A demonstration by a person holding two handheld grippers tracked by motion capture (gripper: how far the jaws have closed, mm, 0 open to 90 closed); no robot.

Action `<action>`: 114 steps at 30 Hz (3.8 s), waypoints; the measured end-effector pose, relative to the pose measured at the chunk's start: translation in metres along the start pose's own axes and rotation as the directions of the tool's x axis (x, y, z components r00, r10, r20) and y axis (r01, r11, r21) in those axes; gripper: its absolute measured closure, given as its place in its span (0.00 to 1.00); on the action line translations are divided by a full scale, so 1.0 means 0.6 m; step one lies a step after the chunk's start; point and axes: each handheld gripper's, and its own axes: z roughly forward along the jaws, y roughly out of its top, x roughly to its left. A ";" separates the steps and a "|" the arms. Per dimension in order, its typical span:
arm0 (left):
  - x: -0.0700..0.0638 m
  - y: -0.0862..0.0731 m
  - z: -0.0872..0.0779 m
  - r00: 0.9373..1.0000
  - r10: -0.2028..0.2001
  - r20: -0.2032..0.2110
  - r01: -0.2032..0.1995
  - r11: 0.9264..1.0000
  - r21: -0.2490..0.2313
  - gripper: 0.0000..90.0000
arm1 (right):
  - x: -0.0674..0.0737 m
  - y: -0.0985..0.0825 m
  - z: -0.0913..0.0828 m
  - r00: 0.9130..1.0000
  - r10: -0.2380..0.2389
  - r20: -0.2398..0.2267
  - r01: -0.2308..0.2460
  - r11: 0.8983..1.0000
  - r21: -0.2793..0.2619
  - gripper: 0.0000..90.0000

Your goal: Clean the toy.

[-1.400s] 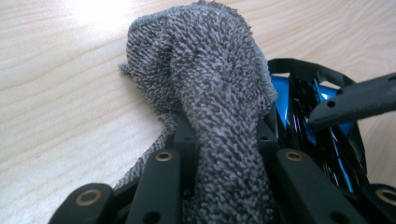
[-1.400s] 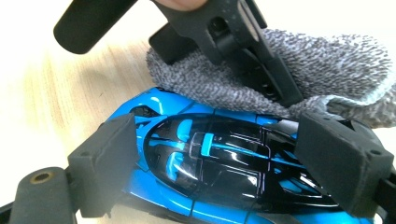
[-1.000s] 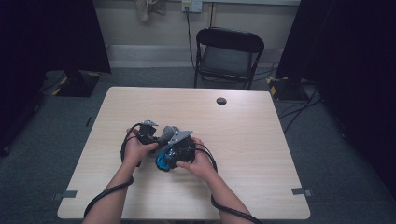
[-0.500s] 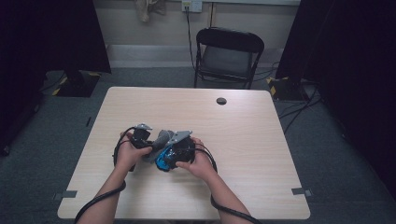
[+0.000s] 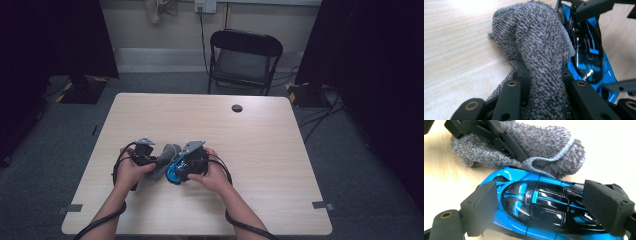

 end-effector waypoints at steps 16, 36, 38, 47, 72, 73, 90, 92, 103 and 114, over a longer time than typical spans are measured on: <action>0.002 -0.021 -0.035 0.999 -0.034 -0.019 0.034 0.999 -0.001 0.80 | 0.003 0.001 0.000 1.000 -0.001 -0.013 0.001 1.000 -0.001 0.15; 0.027 0.093 0.038 0.997 -0.061 -0.041 0.056 0.993 -0.107 0.79 | 0.001 0.001 0.000 1.000 -0.003 -0.020 0.003 1.000 -0.002 0.15; 0.023 0.097 0.052 0.998 -0.054 -0.045 0.049 0.994 -0.099 0.79 | 0.001 0.001 0.000 1.000 -0.006 -0.022 0.006 1.000 0.001 0.15; 0.006 0.109 0.087 0.997 0.005 -0.075 -0.011 0.996 -0.089 0.79 | 0.002 0.001 0.000 1.000 -0.006 -0.017 0.006 1.000 0.001 0.15; -0.007 0.102 0.115 1.000 0.015 -0.017 -0.016 0.998 -0.059 0.79 | 0.002 0.000 0.000 1.000 -0.007 -0.019 0.007 1.000 -0.008 0.15; -0.008 0.101 0.115 1.000 0.013 -0.017 -0.014 0.998 -0.063 0.79 | 0.002 0.000 0.000 1.000 -0.007 -0.019 0.007 1.000 -0.008 0.15; -0.008 0.083 0.091 0.999 0.043 -0.032 -0.044 0.998 -0.038 0.79 | 0.005 0.002 0.001 1.000 -0.011 -0.024 0.011 1.000 -0.002 0.15; -0.008 0.079 0.088 0.999 0.037 -0.029 -0.038 0.998 -0.040 0.79 | 0.005 0.002 0.001 1.000 -0.013 -0.020 0.013 1.000 0.000 0.15; -0.007 0.063 0.072 0.999 0.024 -0.021 -0.024 0.999 -0.037 0.79 | 0.007 0.002 0.001 1.000 -0.014 -0.019 0.014 1.000 0.001 0.15; -0.007 0.052 0.061 1.000 0.013 -0.016 -0.013 0.999 -0.036 0.79 | 0.007 0.002 0.001 1.000 -0.015 -0.017 0.015 1.000 0.003 0.15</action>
